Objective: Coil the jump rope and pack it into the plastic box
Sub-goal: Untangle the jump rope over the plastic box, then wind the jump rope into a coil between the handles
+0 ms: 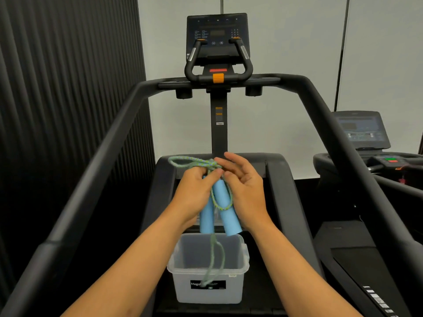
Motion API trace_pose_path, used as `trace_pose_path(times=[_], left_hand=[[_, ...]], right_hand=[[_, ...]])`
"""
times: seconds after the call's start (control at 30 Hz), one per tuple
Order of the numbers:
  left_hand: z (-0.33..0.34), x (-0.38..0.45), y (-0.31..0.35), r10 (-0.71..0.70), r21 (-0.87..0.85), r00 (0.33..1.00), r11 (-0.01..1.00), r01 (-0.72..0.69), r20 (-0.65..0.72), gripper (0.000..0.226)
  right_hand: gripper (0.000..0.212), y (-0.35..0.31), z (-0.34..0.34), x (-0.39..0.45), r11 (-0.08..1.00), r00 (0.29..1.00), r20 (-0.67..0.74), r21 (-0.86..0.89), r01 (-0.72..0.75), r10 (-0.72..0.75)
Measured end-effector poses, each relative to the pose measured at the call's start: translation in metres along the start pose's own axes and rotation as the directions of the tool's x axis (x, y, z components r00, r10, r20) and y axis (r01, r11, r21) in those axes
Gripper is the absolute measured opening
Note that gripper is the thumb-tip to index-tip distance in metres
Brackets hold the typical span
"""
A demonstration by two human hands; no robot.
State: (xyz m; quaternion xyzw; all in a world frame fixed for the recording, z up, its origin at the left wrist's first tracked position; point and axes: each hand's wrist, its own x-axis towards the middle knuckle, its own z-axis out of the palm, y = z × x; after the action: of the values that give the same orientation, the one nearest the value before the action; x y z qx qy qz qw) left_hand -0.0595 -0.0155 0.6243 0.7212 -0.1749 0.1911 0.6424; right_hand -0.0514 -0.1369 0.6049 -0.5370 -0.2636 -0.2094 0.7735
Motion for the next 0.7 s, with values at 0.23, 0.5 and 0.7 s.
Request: trace_pose_path(times=[0.23,0.5,0.7], left_hand=[[-0.020,0.008,-0.005,0.076,0.239,0.996,0.967,-0.087,0.056,0.058],[-0.036,0.010,-0.008,0.020,0.318,0.967,0.943,-0.103,0.255,0.069],[-0.045,0.004,-0.009,-0.024,0.271,0.933,0.959,-0.080,0.359,0.044]], right_hand=[[0.032,0.006,-0.011,0.005,0.976,0.995,0.101,-0.217,0.018,0.004],[0.019,0.006,-0.017,0.019,0.992,0.996,-0.088,-0.121,-0.023,0.012],[0.026,-0.008,-0.031,0.034,0.979,0.956,-0.244,0.162,-0.127,0.165]])
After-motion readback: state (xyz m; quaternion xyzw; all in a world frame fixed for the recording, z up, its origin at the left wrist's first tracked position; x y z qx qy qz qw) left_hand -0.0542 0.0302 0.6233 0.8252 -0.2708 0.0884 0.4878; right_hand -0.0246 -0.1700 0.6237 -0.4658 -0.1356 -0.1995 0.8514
